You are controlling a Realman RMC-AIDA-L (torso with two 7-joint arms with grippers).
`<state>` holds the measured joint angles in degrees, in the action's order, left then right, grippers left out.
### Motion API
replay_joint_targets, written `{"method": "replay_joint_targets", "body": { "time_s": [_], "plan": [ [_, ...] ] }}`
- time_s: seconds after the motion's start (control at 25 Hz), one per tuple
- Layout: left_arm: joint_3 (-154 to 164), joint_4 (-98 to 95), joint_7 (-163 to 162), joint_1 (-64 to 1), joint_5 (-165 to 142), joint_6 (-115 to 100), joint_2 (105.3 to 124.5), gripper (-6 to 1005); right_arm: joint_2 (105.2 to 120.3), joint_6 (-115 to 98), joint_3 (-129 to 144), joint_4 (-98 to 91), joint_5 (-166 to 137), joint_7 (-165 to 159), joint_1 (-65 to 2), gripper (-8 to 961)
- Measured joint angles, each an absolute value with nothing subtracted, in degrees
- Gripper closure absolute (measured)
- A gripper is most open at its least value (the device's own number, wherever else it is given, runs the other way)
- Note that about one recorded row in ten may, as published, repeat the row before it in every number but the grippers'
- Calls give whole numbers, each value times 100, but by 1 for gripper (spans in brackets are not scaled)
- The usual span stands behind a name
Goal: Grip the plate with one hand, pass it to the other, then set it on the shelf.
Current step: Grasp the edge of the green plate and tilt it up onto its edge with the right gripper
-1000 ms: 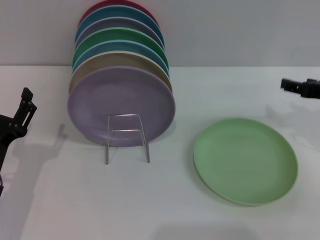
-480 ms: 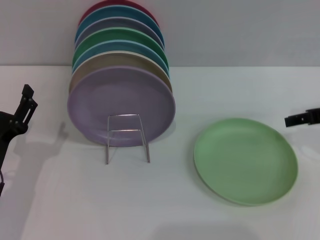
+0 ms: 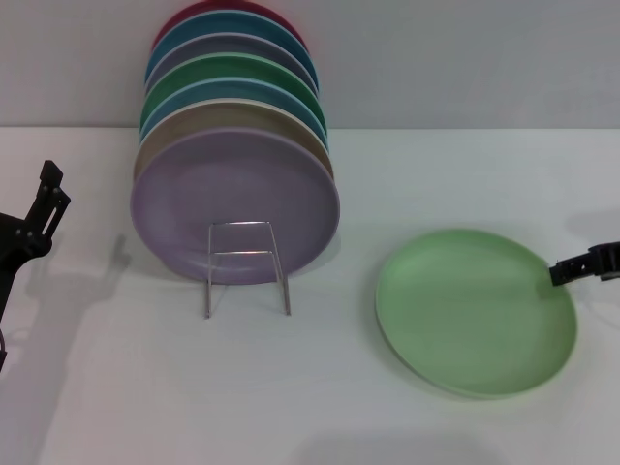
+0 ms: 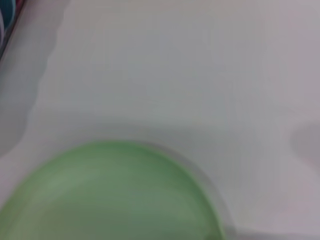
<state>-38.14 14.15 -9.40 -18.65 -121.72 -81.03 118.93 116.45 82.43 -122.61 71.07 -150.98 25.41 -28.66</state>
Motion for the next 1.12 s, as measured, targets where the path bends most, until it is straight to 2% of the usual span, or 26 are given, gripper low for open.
{"method": "replay_joint_targets", "body": {
  "time_s": [0.28, 0.72, 1.12],
  "plan": [
    [-3814, 1415, -940, -1876, -12169, -8106, 11891, 187, 11627, 8096, -12266, 6664, -15100, 2611, -3034, 215],
    [-3815, 1409, -940, -1881, -12163, -8106, 11891, 193, 11593, 7960, -12259, 6234, -15107, 2623, -3230, 322],
    [-3814, 1405, -941, -1878, -12164, -8103, 11891, 198, 11566, 7921, -12261, 6053, -15135, 2621, -3302, 529]
  ]
}}
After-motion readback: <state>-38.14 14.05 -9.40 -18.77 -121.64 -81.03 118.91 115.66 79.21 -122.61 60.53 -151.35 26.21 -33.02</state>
